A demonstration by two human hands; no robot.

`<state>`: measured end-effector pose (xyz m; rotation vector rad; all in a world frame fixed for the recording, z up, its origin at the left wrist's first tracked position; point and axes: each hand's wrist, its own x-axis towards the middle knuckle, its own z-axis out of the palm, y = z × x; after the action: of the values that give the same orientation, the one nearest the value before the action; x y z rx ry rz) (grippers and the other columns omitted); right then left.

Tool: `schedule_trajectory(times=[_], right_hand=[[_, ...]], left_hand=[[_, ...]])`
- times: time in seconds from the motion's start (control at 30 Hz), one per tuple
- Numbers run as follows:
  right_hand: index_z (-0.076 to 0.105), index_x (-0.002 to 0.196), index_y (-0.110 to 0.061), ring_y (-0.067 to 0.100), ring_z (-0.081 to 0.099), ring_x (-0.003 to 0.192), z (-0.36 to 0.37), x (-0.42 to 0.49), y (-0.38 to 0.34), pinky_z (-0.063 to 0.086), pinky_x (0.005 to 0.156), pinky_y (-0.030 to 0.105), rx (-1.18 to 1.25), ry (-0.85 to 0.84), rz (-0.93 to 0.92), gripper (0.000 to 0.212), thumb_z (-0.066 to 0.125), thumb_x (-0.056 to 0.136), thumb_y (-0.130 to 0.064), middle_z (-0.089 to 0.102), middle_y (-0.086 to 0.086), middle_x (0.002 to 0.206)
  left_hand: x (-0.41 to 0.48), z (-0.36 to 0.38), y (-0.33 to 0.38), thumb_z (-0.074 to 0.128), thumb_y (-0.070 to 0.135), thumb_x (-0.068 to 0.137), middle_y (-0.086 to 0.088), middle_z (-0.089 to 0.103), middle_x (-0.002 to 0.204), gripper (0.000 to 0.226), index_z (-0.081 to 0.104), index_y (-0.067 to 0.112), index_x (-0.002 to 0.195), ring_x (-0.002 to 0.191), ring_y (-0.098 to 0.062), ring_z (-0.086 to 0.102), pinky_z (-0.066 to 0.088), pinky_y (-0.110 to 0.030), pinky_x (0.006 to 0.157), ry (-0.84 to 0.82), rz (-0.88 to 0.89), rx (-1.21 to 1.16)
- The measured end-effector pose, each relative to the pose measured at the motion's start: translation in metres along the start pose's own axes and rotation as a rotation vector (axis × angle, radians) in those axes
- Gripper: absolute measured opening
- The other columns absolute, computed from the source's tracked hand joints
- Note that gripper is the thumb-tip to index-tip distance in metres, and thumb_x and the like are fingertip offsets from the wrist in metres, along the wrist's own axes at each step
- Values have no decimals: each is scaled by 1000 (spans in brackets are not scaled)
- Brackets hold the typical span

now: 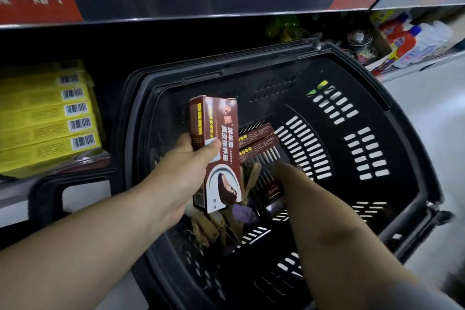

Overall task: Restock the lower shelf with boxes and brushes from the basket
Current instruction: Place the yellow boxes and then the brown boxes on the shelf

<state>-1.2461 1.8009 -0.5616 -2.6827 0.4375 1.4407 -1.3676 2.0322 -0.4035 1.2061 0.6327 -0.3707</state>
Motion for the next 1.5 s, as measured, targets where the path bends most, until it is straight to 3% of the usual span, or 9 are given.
schedule_trajectory(times=[0.13, 0.23, 0.33, 0.43, 0.67, 0.93, 1.2, 1.33, 1.5], right_hand=[[25, 145, -2, 37, 28, 136, 42, 26, 6, 34, 106, 38, -235, 79, 179, 55, 38, 99, -28, 25, 22, 150], [21, 144, 6, 39, 30, 135, 39, 31, 7, 33, 107, 41, -57, 21, 212, 59, 42, 97, -24, 26, 28, 148], [56, 119, 0, 34, 62, 94, -1, 4, 3, 53, 79, 43, 386, -126, 78, 31, 53, 89, -4, 63, 21, 104], [59, 82, -9, 24, 57, 67, -47, -50, 0, 56, 52, 34, 568, -110, -65, 12, 56, 84, 3, 57, 11, 76], [63, 107, -1, 26, 70, 83, -67, -197, 17, 58, 66, 39, 1141, -418, -504, 39, 64, 68, -1, 71, 16, 100], [57, 116, -6, 21, 70, 82, -44, -226, 13, 57, 62, 30, 1184, -428, -574, 48, 60, 69, 0, 71, 12, 99], [52, 128, -17, 27, 61, 110, -35, -217, 4, 54, 90, 37, 959, -454, -745, 52, 63, 77, -11, 63, 10, 121], [59, 118, -17, 18, 67, 97, -52, -185, 5, 56, 77, 28, 835, -243, -605, 40, 67, 81, -31, 69, 1, 109], [49, 133, -8, 19, 53, 114, -46, -108, 2, 42, 94, 22, -179, 41, -331, 43, 52, 95, -28, 53, 9, 132]], left_hand=[[0, -2, -2, 53, 33, 93, 6, 72, 96, 25, 50, 31, 117, 76, -8, 71, 56, -26, 67, -35, -10, 4], [1, -2, -3, 52, 34, 93, 5, 73, 98, 26, 51, 28, 119, 82, -12, 71, 55, -32, 78, -37, -7, 1], [2, -1, -3, 52, 34, 93, 4, 73, 95, 27, 52, 25, 118, 83, -14, 71, 54, -32, 78, -18, -20, -23], [3, 1, -1, 53, 36, 92, 2, 73, 96, 28, 54, 24, 118, 87, -17, 70, 53, -34, 82, -1, -39, -27], [-5, 9, 1, 54, 34, 92, -10, 73, 91, 27, 61, 14, 109, 85, -28, 69, 51, -47, 89, 26, -114, 47], [-17, 17, 7, 52, 22, 95, -13, 71, 103, 26, 62, 9, 114, 95, -30, 67, 49, -45, 93, -39, -141, -69], [-15, 11, 6, 83, 54, 52, -5, 72, 104, 80, 56, 20, 120, 94, -24, 70, 53, -44, 89, -117, -55, 38], [-9, 8, -1, 85, 42, 55, -4, 73, 97, 69, 53, 24, 114, 83, -21, 72, 57, -39, 76, -63, -49, 133], [-8, 7, -4, 86, 44, 44, 0, 74, 89, 78, 52, 24, 111, 77, -17, 72, 56, -34, 70, -64, -16, 174]])
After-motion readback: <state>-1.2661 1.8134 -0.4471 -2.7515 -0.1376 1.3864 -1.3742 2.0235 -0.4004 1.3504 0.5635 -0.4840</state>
